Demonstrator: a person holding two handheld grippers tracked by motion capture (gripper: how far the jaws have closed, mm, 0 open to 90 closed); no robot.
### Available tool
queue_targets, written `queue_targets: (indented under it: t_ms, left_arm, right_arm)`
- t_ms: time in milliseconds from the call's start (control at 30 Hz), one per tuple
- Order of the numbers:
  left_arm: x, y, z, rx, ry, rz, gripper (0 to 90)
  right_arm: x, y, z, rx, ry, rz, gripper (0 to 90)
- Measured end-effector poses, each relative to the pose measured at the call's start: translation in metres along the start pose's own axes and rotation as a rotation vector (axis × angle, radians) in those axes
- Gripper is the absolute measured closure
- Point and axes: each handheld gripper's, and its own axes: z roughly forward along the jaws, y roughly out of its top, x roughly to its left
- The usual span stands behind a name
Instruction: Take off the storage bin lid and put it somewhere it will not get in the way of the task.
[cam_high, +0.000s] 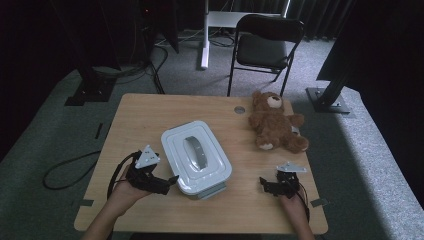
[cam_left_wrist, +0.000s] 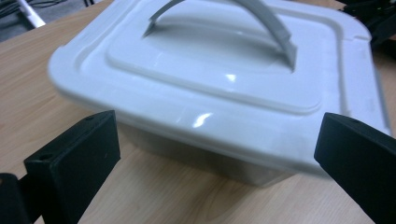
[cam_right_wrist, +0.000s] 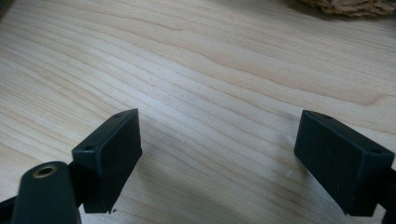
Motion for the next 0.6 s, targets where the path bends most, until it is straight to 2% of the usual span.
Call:
queue_targets:
  t_ms: [100,133,433,600]
  left_arm:
    - [-0.001,0.002,0.001,0.001,-0.002,0.000,0.9]
    - [-0.003,0.009,0.007,0.002,-0.013,-0.002,0.9]
    - [-0.005,0.021,0.024,0.010,-0.028,-0.011,0.9]
    - [-0.004,0.026,0.036,0.034,-0.032,-0.010,0.9]
  right_arm:
    - [0.000,0.000,0.000,0.002,-0.003,-0.004,14.0]
    - [0.001,0.000,0.000,0.004,-0.007,-0.008,14.0]
    - [0.001,0.000,0.001,0.005,-0.011,-0.011,14.1]
    - [0.003,0.000,0.001,0.010,-0.022,-0.018,14.1]
